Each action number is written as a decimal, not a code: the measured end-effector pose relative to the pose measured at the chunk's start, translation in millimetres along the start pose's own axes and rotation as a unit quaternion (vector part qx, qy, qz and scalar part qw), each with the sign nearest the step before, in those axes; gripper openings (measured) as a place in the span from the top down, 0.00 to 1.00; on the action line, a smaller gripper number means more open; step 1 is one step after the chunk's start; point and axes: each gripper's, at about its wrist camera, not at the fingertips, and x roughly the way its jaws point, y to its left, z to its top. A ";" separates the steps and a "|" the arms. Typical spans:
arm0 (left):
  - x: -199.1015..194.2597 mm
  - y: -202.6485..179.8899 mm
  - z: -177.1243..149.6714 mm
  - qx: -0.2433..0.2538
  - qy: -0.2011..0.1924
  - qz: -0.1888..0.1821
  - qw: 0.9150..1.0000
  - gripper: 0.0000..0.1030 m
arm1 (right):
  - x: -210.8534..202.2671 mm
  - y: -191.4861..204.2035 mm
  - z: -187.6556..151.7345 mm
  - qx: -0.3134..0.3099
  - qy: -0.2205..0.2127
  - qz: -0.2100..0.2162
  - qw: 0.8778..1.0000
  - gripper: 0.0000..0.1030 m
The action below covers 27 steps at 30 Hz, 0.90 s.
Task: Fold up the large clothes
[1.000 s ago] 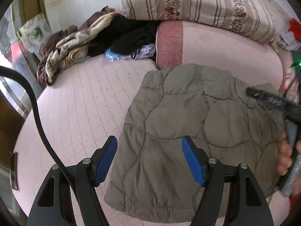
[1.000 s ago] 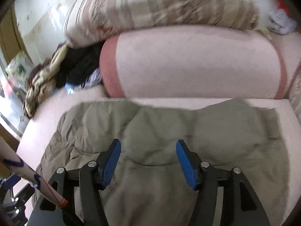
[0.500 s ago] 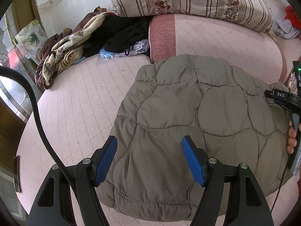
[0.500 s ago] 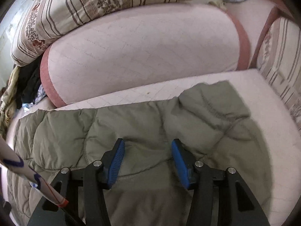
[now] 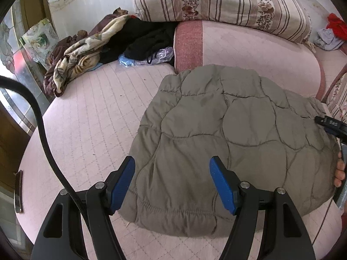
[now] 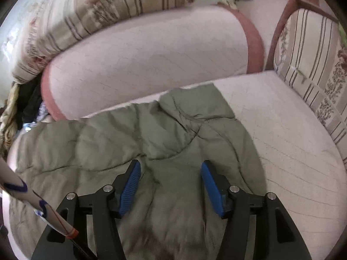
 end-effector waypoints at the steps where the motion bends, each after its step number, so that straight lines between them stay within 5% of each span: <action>1: -2.5 -0.1 -1.1 0.001 -0.003 0.001 1.000 0.32 | -10.6 2.2 -3.5 -0.004 -0.009 0.007 1.000 0.39; 6: -2.7 -1.4 -8.2 -0.002 0.006 -0.001 1.000 0.32 | -47.5 19.7 -37.8 -0.036 -0.033 0.027 0.998 0.39; 10: -0.8 -4.1 -14.7 -0.006 0.015 -0.007 1.000 0.32 | -24.1 28.4 -59.4 -0.075 -0.017 -0.010 0.997 0.39; 14: -4.0 -5.3 -17.8 -0.005 0.012 -0.006 1.000 0.32 | -16.0 19.9 -61.9 -0.068 -0.011 -0.018 0.997 0.34; 22: -10.2 -4.3 -22.9 -0.017 0.010 -0.011 1.000 0.32 | -64.1 35.1 -66.7 -0.076 -0.048 0.013 0.996 0.33; 27: -7.1 -4.1 -28.8 -0.016 0.019 -0.009 1.000 0.32 | -41.5 60.1 -76.1 -0.096 -0.025 0.011 0.995 0.33</action>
